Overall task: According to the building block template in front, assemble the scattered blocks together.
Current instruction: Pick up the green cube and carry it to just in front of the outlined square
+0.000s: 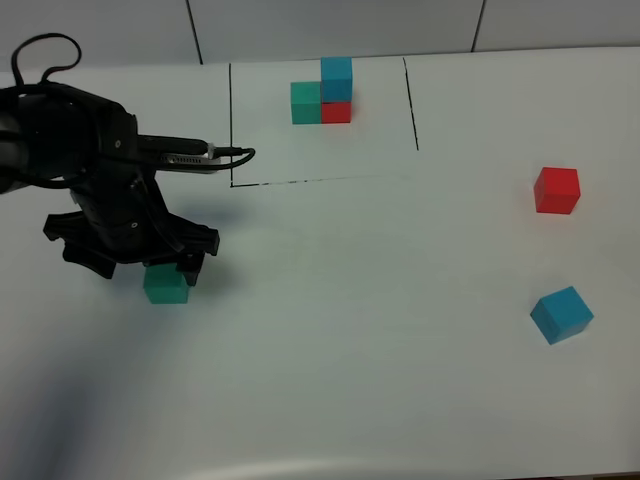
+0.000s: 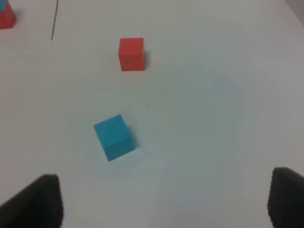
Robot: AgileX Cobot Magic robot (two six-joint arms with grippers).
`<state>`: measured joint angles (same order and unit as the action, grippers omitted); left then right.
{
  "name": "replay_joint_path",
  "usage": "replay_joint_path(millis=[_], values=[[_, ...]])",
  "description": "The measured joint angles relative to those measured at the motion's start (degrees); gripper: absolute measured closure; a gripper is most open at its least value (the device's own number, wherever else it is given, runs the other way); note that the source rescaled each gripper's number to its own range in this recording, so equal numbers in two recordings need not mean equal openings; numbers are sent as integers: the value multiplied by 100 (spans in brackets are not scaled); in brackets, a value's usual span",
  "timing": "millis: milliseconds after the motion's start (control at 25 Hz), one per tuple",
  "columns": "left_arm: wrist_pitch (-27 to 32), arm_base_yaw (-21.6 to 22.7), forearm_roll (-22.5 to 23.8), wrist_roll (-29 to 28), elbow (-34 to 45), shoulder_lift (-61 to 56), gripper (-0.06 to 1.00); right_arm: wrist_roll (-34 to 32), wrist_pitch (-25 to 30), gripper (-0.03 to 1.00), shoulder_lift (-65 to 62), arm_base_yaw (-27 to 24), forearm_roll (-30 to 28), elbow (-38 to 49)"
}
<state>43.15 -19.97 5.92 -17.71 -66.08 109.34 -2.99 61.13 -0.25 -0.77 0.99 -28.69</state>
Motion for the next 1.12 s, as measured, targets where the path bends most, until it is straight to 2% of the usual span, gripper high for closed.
replay_joint_path(millis=[200,280,320,400,520,640,760,960,1120], values=[[-166,0,-104,-77,-2,208,1,0,0,9,0,0,0,0],[-196,0,-122,-82,-2,288,6,0,0,9,0,0,0,0],[-202,0,-122,-84,-2,324,12,0,0,9,0,0,0,0],[-202,0,-127,-84,-2,383,35,0,0,9,0,0,0,0],[-202,0,-127,-84,-2,418,94,0,0,9,0,0,0,0],[-208,0,-127,54,-7,418,92,0,0,9,0,0,0,0],[-67,-2,-132,649,-47,397,92,0,0,9,0,0,0,0],[497,-45,-372,2234,-518,371,92,0,0,9,0,0,0,0],[941,-376,-502,3547,-1150,386,92,0,0,9,0,0,0,0]])
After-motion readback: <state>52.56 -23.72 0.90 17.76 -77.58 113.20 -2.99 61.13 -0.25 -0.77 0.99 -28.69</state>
